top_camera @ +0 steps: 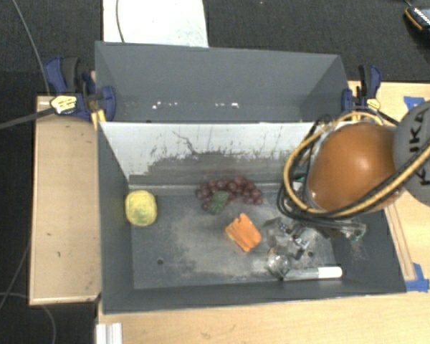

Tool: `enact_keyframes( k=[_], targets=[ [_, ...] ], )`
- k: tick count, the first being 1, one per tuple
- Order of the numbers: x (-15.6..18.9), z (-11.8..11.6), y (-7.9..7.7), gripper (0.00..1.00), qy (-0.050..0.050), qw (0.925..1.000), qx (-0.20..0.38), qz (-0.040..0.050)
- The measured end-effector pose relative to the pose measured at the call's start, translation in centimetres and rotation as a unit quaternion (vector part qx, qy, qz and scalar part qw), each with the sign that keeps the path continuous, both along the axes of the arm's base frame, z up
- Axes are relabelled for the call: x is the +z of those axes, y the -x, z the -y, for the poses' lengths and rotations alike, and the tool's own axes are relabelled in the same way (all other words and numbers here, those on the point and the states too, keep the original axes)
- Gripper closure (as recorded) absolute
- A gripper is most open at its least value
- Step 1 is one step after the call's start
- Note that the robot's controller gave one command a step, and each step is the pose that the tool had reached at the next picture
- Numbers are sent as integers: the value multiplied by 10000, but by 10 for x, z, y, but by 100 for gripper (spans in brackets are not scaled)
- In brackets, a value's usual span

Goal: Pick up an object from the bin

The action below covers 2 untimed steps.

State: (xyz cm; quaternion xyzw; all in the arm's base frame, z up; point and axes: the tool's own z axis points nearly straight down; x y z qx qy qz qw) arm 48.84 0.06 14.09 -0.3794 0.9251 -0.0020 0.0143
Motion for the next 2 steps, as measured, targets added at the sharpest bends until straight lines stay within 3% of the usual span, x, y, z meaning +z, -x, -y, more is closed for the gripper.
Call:
enact_keyframes(
  k=[1,2],
  targets=[
    [79,29,-12,100,-5,9995,-324,7],
    [-27,-18,4,100,-31,9973,-734,-84]
  ],
)
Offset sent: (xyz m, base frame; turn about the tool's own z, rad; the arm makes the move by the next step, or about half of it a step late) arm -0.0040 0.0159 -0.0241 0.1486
